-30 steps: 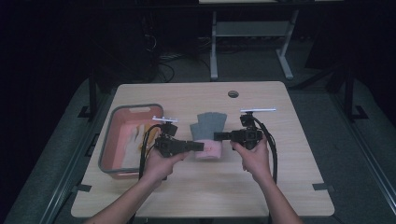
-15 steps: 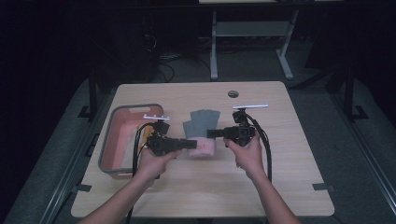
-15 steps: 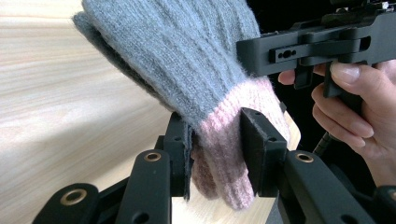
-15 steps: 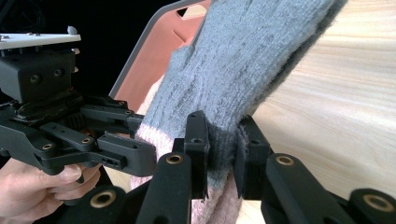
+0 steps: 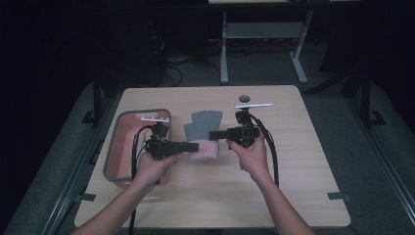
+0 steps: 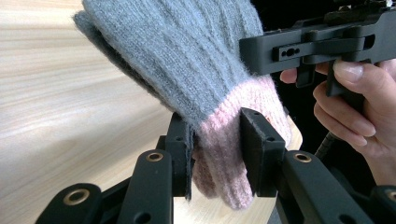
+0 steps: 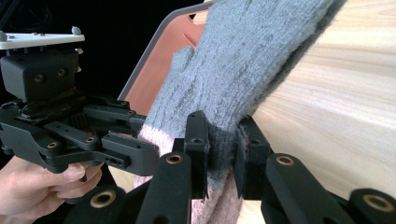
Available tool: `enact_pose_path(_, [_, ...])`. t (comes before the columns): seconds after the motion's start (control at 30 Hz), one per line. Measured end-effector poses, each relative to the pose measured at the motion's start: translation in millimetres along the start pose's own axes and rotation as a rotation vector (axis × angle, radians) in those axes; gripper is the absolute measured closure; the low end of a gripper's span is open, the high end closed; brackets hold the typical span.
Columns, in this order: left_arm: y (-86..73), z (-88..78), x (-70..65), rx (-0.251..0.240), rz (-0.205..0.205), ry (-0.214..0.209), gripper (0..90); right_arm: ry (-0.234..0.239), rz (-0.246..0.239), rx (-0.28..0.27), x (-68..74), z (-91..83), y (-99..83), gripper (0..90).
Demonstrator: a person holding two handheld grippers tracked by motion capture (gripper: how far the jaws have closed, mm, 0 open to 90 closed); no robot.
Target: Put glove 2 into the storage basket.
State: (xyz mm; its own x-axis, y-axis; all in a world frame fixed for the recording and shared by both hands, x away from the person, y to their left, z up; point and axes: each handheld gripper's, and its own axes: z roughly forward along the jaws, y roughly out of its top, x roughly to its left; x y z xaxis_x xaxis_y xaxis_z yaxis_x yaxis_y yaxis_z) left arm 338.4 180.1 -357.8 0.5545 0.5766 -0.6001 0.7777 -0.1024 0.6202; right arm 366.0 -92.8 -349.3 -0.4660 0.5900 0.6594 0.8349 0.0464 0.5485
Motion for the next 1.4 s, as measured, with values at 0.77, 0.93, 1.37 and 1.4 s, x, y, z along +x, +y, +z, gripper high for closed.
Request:
enact_pose_path(0.77, [7.0, -40.4, 21.7, -0.043, -0.018, 0.020, 67.6, 0.058, -0.049, 0.021, 25.9, 31.9, 27.7, 77.2])
enact_pose_path(0.93, [6.0, -49.2, 27.4, -0.052, -0.025, 0.024, 67.7, 0.067, -0.060, 0.029, 31.6, 39.9, 31.4, 77.2])
enact_pose_path(1.37, [4.7, -71.5, 36.5, -0.070, -0.038, 0.050, 68.9, 0.092, -0.079, 0.045, 46.3, 60.0, 39.7, 77.2])
enact_pose_path(1.4, [4.6, -73.1, 37.0, -0.073, -0.042, 0.051, 69.0, 0.095, -0.078, 0.046, 47.0, 61.6, 40.4, 77.2])
